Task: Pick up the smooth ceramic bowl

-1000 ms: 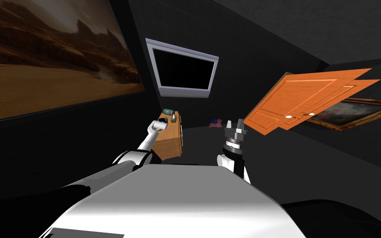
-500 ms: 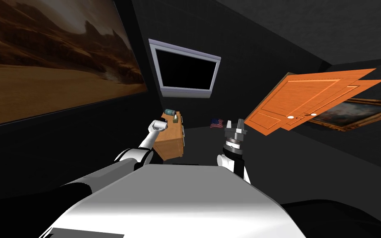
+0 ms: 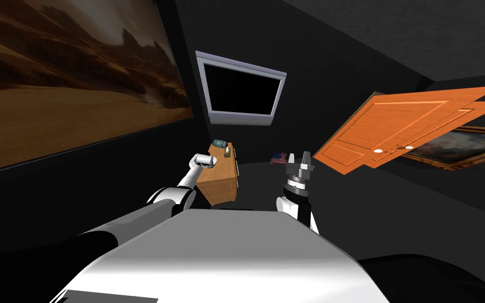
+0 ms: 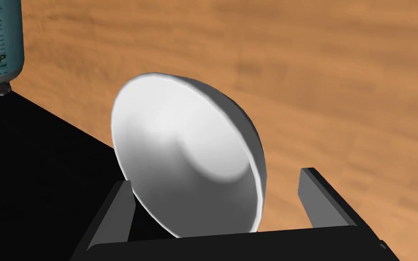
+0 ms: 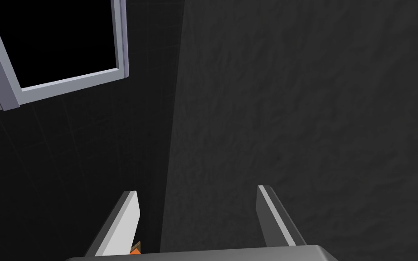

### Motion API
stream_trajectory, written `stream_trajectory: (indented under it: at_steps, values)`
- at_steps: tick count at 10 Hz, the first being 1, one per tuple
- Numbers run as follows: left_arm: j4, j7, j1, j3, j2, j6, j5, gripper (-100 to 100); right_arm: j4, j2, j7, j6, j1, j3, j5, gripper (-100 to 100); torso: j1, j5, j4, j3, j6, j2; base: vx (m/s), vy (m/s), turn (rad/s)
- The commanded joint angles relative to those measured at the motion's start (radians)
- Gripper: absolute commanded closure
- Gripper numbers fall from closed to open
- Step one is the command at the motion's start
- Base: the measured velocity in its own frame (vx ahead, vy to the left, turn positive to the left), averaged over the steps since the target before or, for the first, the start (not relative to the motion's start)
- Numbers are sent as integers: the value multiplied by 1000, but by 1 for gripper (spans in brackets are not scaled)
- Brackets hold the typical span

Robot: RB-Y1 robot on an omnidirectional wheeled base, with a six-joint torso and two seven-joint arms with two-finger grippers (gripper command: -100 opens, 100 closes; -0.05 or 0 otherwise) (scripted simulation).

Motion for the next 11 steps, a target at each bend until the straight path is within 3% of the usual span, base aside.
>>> stream_trajectory:
  at_steps: [1,3,4,5,6,8,9,10,11]
  values:
    - [40,6,-8,6,-3,22,14,-100,0,0,0,0,0,0,0,0,0,0,0,0,0,0,63,99,22]
    - [72,10,10,12,-12,50,34,-100,0,0,0,0,0,0,0,0,-1,0,0,-1,0,-1,77,87,36]
    - [55,7,11,10,-9,35,28,-100,0,0,0,0,0,0,0,0,-1,0,0,-1,0,-2,39,44,4]
    - [56,8,12,10,-9,40,28,0,0,0,0,0,0,0,0,0,-4,-1,0,0,0,0,7,9,-1]
    - [76,4,22,11,-13,8,26,-100,0,0,0,0,0,0,0,0,-6,-1,0,1,0,2,45,-2,7]
    - [96,0,32,12,-16,-23,24,-100,0,0,0,0,0,0,0,0,-8,-2,0,0,1,0,62,-10,7]
    - [81,0,34,12,-15,-9,25,-100,0,0,0,0,0,0,0,0,-8,-2,0,0,1,0,25,-3,3]
    - [82,0,35,12,-15,-12,25,100,0,0,0,0,0,0,0,0,-8,-2,0,1,1,1,0,0,0]
    - [82,0,35,12,-15,-12,25,100,0,0,0,0,0,0,0,0,-8,-2,1,1,1,3,0,0,0]
